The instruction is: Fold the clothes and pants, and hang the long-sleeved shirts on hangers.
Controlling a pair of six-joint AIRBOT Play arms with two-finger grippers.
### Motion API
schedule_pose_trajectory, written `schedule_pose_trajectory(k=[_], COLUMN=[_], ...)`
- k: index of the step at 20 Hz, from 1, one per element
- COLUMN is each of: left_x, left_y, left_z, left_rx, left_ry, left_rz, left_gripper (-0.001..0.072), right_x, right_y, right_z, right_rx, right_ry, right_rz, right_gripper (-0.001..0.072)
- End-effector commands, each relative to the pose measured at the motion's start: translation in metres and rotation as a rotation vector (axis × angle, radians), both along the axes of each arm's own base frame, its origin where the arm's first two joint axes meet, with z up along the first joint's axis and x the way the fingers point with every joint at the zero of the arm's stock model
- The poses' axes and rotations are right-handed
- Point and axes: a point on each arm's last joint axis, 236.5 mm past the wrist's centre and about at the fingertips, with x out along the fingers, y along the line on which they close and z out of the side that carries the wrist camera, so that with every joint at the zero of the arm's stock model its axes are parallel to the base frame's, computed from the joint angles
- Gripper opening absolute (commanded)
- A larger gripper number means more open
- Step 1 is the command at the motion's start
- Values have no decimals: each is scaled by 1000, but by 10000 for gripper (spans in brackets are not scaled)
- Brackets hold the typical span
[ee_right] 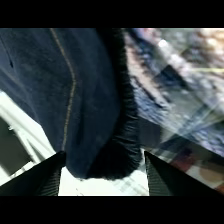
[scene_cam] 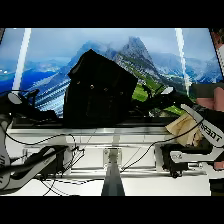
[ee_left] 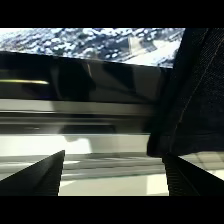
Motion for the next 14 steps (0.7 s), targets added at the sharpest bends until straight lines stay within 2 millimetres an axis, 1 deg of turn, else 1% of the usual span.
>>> schedule_pose_trajectory(k=[1, 2, 3, 4, 7, 9, 12, 14], left_x=[3, 5, 4, 3, -5, -5, 10, 15], left_y=[-22, -27, -29, -29, -32, -32, -24, -20], left_z=[-6, -6, -8, -10, -16, -22, -31, -34], left_rx=[-114, -140, -153, -159, -191, -204, -161, -141], left_ry=[4, 1, 6, 13, 45, 48, -8, -34], left_rz=[-33, -38, -45, -60, -117, -150, -136, -153], left_gripper=[691, 691, 691, 691, 691, 691, 690, 690], right_x=[1, 5, 8, 12, 26, 36, 45, 47], right_y=[20, 28, 36, 42, 57, 64, 70, 70], right_z=[-2, 2, 6, 11, 26, 35, 45, 47], right_rx=[39, 59, 74, 83, 97, 104, 117, 117], right_ry=[-36, -73, -110, -139, -210, -252, -284, -290], right_rz=[21, 34, 57, 80, 113, 123, 130, 129], right_gripper=[456, 297, 123, 33, 33, 33, 33, 33])
